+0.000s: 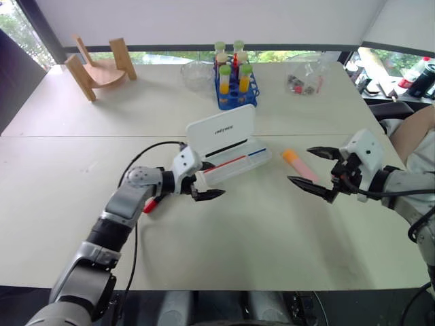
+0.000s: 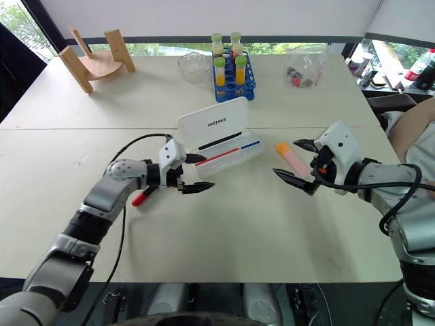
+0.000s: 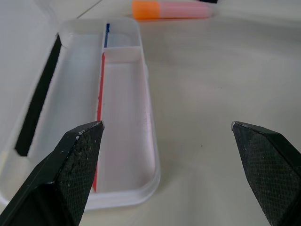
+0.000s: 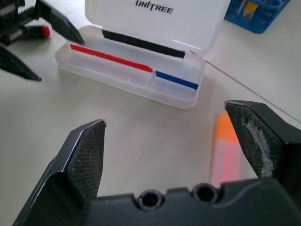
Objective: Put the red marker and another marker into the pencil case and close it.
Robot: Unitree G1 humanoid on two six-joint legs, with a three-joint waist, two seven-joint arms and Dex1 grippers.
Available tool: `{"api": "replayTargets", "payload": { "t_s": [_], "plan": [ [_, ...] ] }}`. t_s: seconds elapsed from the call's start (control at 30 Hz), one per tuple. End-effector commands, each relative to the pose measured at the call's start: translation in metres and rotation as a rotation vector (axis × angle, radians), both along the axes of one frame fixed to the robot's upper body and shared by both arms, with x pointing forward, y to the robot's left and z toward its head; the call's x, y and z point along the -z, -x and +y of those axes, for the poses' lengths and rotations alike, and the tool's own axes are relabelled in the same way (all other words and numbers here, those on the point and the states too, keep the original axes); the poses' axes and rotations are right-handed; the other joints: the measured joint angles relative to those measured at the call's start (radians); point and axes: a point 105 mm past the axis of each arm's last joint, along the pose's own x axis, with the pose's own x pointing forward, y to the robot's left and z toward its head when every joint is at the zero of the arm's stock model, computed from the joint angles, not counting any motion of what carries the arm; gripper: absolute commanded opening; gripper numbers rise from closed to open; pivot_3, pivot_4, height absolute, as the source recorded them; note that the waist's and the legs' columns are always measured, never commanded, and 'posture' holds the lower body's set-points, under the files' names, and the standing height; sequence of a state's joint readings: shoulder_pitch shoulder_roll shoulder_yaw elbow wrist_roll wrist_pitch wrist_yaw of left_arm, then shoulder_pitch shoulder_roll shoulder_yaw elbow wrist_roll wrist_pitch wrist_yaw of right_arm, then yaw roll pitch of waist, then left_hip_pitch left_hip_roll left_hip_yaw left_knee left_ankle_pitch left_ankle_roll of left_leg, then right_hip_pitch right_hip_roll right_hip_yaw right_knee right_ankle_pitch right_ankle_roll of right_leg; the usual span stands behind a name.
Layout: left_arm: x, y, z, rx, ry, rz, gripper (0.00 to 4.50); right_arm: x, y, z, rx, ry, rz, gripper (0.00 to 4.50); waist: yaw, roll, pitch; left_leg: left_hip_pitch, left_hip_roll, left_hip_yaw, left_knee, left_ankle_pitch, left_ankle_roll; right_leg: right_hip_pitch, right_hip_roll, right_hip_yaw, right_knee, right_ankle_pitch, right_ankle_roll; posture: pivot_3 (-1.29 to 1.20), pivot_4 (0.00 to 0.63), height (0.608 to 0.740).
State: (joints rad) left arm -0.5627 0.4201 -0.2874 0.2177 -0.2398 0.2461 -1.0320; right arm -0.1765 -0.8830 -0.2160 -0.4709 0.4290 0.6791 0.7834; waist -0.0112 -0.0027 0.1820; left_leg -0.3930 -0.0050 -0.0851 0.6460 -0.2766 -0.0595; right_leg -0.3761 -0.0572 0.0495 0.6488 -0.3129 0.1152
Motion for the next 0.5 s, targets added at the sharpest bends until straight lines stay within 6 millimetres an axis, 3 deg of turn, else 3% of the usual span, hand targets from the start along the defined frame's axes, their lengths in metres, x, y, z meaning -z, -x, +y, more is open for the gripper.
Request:
{"api": "replayTargets", "payload": {
  "t_s": [0.03, 0.2, 0.23, 0.3, 0.5],
  "plan": [
    [0.002, -0.001, -0.007, 0.027, -0.028, -0.017, 4.47, -0.013, 0.005, 0.0, 0.013, -0.002, -0.06, 4.5, 0.0, 0.0, 0.0, 0.0, 0.0, 0.0, 0.0, 0.0, 0.0, 0.0, 0.0, 0.0, 0.0, 0.0, 0.0, 0.0, 0.15, 0.74],
    [0.014, -0.005, -0.01, 0.009, -0.083, 0.0, 4.47, -0.016, 0.006, 0.001, 0.027, -0.005, -0.076, 4.5, -0.002, 0.0, 0.0, 0.0, 0.0, 0.0, 0.001, 0.0, 0.0, 0.0, 0.0, 0.0, 0.001, 0.0, 0.0, 0.0, 0.15, 0.74],
    [0.015, -0.008, -0.01, -0.011, -0.09, 0.007, 4.24, -0.017, 0.006, 0.001, 0.028, -0.007, -0.08, 4.5, -0.002, 0.0, 0.0, 0.001, 0.0, 0.0, 0.001, 0.0, 0.0, 0.0, 0.0, 0.0, 0.001, 0.0, 0.0, 0.0, 0.15, 0.74],
    [0.017, -0.013, -0.01, -0.04, -0.089, 0.022, 3.63, -0.018, 0.005, 0.001, 0.031, -0.008, -0.087, 4.5, -0.002, 0.0, 0.0, 0.002, 0.0, 0.0, 0.001, 0.0, 0.0, 0.001, 0.0, 0.0, 0.001, 0.0, 0.0, 0.0, 0.15, 0.74],
    [0.019, -0.011, -0.001, -0.052, -0.097, 0.056, 0.66, -0.022, 0.003, 0.003, 0.033, -0.007, -0.105, 4.5, -0.004, 0.0, 0.0, 0.002, 0.0, -0.001, 0.001, 0.0, 0.0, 0.001, 0.001, 0.0, 0.001, 0.0, 0.0, 0.0, 0.15, 0.74]
  ]
}}
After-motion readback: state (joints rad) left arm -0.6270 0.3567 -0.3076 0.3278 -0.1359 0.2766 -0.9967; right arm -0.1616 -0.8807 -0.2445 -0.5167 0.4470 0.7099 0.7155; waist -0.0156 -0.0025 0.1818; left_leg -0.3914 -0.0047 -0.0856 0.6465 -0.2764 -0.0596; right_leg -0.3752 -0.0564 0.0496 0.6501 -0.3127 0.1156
